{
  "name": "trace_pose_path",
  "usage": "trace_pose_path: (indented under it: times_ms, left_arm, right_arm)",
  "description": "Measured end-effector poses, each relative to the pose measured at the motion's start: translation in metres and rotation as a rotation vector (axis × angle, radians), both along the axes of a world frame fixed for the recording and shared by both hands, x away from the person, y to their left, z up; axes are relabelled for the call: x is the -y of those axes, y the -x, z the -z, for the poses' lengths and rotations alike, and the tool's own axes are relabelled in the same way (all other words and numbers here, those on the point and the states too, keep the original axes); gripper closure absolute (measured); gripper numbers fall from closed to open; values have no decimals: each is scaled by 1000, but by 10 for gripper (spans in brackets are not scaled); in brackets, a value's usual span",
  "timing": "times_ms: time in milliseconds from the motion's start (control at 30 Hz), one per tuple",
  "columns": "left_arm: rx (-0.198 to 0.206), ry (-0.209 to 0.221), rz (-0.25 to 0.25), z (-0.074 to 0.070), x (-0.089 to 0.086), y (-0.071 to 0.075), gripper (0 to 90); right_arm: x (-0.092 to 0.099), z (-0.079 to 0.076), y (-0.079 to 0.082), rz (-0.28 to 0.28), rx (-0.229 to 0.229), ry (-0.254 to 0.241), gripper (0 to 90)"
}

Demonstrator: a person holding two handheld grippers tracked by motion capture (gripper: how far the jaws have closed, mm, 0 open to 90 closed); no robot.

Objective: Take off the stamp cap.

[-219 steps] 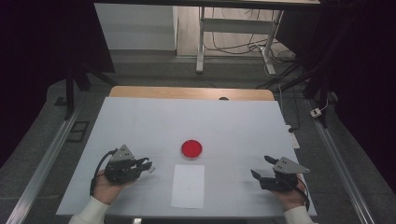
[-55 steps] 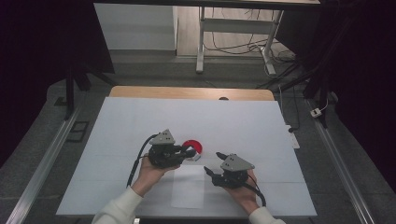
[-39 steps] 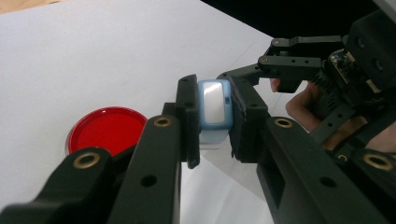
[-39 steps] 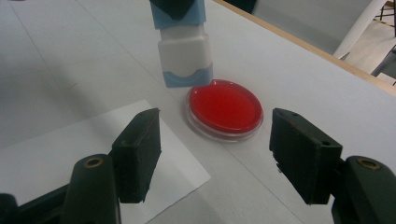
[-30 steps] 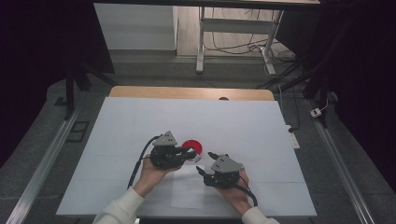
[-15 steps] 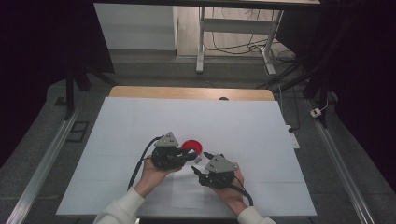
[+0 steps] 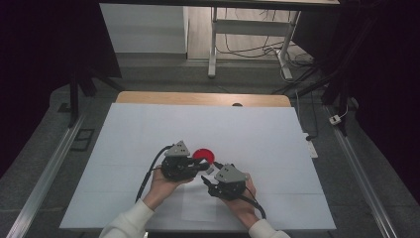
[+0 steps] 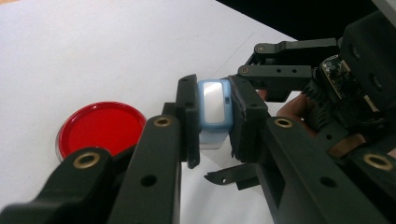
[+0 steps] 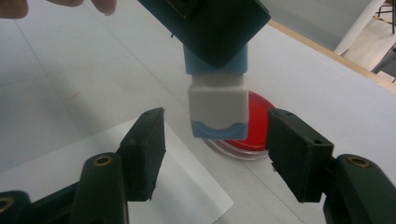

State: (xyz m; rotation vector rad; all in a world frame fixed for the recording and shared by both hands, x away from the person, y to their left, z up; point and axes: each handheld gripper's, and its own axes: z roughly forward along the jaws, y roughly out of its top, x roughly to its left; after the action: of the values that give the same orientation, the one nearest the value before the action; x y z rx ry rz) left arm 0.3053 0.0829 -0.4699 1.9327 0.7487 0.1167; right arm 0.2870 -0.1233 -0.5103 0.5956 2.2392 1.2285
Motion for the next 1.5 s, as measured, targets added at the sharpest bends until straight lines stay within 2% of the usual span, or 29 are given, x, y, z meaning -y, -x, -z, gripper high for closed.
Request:
trace_pose_path:
  times_ms: [167, 433, 633, 933, 1267, 1400, 1500]
  left_arm:
    - [-2, 0, -3, 1, 0, 0, 747]
    - [1, -4, 0, 1, 1, 0, 747]
    - [0, -7, 1, 1, 2, 1, 748]
    - [2, -18, -8, 3, 3, 1, 748]
    - [0, -41, -16, 7, 7, 2, 748]
    - [-3, -28, -16, 7, 5, 1, 749]
    - [-8, -12, -18, 6, 4, 1, 749]
  right_arm:
    - [-2, 0, 0, 27, 12, 23, 462]
    - [-3, 0, 0, 31, 8, 36, 553]
    - [-6, 0, 0, 25, 15, 69, 629]
    - [-9, 0, 1, 38, 29, 110, 635]
    - [-11, 2, 0, 39, 19, 159, 639]
    - [-10, 2, 0, 40, 29, 156, 643]
    - [-9, 2, 1, 38, 38, 134, 646]
